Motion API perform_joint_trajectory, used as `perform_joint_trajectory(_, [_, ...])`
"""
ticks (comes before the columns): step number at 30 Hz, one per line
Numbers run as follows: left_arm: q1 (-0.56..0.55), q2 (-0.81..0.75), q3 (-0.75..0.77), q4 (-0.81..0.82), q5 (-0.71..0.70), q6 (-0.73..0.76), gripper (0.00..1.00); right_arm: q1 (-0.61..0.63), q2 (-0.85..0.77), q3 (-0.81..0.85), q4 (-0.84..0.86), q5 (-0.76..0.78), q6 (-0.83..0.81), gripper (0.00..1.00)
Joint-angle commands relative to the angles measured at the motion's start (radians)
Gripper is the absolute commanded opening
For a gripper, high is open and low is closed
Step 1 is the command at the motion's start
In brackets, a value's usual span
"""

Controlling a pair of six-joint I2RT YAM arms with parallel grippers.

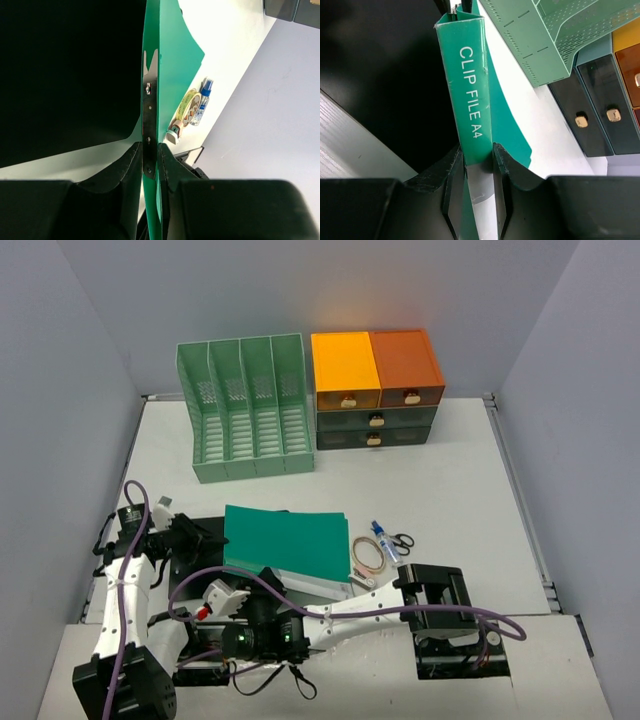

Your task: Organize the desk

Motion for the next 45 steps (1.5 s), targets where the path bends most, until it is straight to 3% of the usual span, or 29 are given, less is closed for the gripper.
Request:
perform_joint_trajectory(1, [-0.012,-0.02,0.055,-0.017,0.04,0.022,0.0,-0.024,-0.024,0.045,0.051,0.047,0.0,0.0])
perform_joint_trajectory(10, [-0.012,-0.047,0.13,-0.093,-0.031,0.119,0.01,-0.032,-0.05,0.099,-0.011,0.017,0.024,0.0])
perform_joint_trajectory(14, [-0.012,-0.048,0.247,-0.126,-0.116,0.193,0.61,-0.032,-0.073,0.136,-0.052,0.008,0.037,0.0])
perform_joint_trajectory(15, [-0.012,-0.046,0.273,-0.132,-0.136,0.205,0.71,-0.032,-0.076,0.142,-0.065,0.008,0.039,0.0])
perform_joint_trajectory(17, [-0.012,-0.05,0.309,-0.134,-0.165,0.219,0.8,-0.032,-0.079,0.153,-0.085,0.007,0.044,0.0])
perform_joint_trajectory(23, [-0.009,-0.076,0.373,-0.143,-0.233,0.242,0.83,-0.032,-0.08,0.191,-0.147,-0.001,0.038,0.0])
perform_joint_trajectory(28, [0.002,-0.075,0.458,-0.188,-0.476,0.264,0.84,-0.037,-0.098,0.231,-0.211,-0.002,0.05,0.0])
perform_joint_trajectory(33, [0.01,-0.037,0.516,-0.237,-0.652,0.242,0.84,-0.089,-0.125,0.389,-0.362,-0.089,0.138,0.0])
perform_joint_trajectory(45, [0.011,-0.035,0.443,-0.205,-0.577,0.173,0.84,-0.258,-0.031,0.959,-0.704,-0.354,0.225,0.0])
